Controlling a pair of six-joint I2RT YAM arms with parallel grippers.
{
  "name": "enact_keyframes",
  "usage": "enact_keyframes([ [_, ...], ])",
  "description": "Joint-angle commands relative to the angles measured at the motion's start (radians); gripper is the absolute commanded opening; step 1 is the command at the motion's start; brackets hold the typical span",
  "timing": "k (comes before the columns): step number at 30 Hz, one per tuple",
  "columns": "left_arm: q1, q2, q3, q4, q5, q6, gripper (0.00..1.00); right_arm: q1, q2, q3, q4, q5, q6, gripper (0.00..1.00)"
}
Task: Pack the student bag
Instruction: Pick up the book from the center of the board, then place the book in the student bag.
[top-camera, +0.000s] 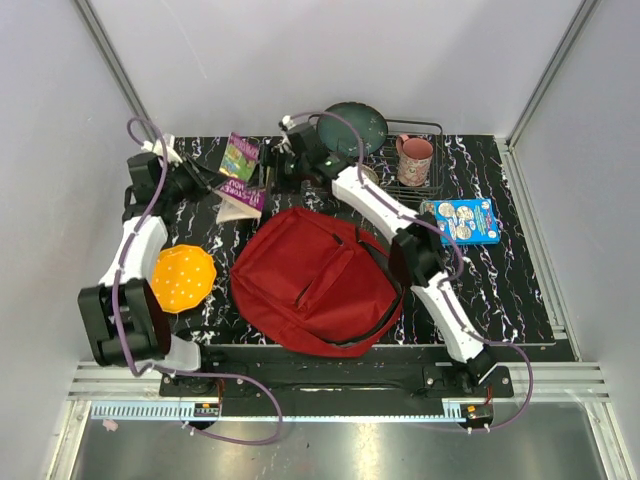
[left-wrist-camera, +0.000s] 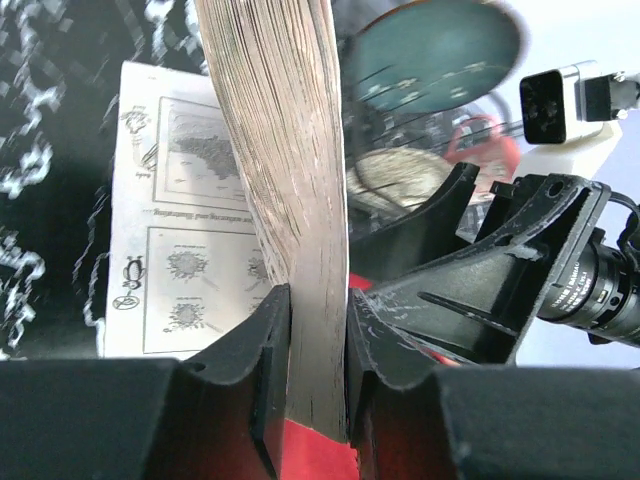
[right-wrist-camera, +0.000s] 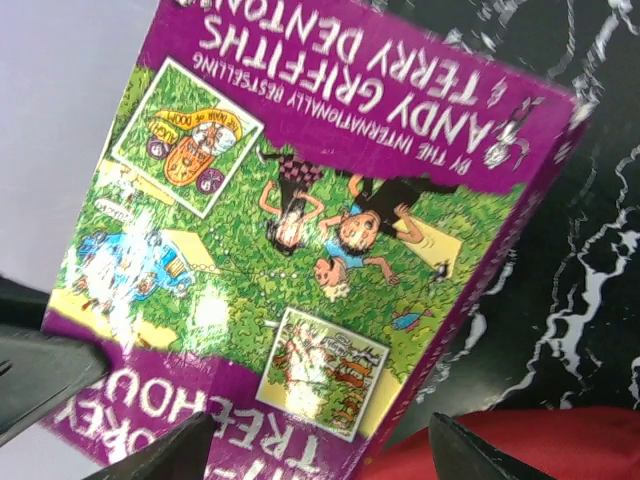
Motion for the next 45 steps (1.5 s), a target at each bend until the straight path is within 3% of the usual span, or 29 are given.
enact_keyframes([
  [1, -0.012, -0.171, 0.094, 0.119, 0.122, -0.065, 0.00, 0.005, -0.252, -0.099, 0.048, -0.013, -0.033, 0.91],
  [7, -0.016, -0.293, 0.052, 0.027, 0.131, -0.065, 0.00, 0.003, -0.514, -0.453, 0.167, 0.011, -0.010, 0.91],
  [11, -0.036, -0.399, -0.099, 0.050, 0.162, -0.112, 0.00, 0.003, -0.743, -0.858, 0.339, 0.036, 0.051, 0.92],
  [15, -0.177, -0.532, -0.245, 0.105, 0.149, -0.158, 0.00, 0.003, -0.998, -1.145, 0.452, 0.056, 0.112, 0.92],
  [21, -0.421, -0.657, -0.457, 0.101, -0.046, -0.217, 0.00, 0.005, -1.334, -1.506, 0.453, 0.168, 0.212, 0.93],
  [27, -0.533, -0.666, -0.550, 0.108, -0.117, -0.286, 0.00, 0.006, -1.520, -1.771, 0.436, 0.172, 0.335, 0.92],
  [28, -0.549, -0.666, -0.575, 0.108, -0.137, -0.296, 0.03, 0.006, -1.542, -1.802, 0.436, 0.178, 0.356, 0.93],
  [31, -0.595, -0.665, -0.609, 0.102, -0.164, -0.298, 0.32, 0.006, -1.613, -1.897, 0.440, 0.191, 0.399, 0.93],
  [32, -0.604, -0.663, -0.621, 0.093, -0.174, -0.292, 0.36, 0.006, -1.623, -1.917, 0.434, 0.194, 0.404, 0.93],
  [36, -0.616, -0.678, -0.598, -0.067, -0.241, -0.221, 0.62, 0.006, -1.644, -1.925, 0.423, 0.180, 0.401, 0.93],
  [37, -0.618, -0.681, -0.589, -0.095, -0.264, -0.183, 0.63, 0.006, -1.639, -1.925, 0.431, 0.172, 0.402, 0.93],
  [38, -0.616, -0.680, -0.575, -0.126, -0.276, -0.165, 0.74, 0.005, -1.631, -1.928, 0.445, 0.163, 0.415, 0.93],
  [45, -0.618, -0.700, -0.472, -0.307, -0.356, -0.042, 0.90, 0.034, -1.541, -1.905, 0.496, 0.138, 0.432, 0.92],
])
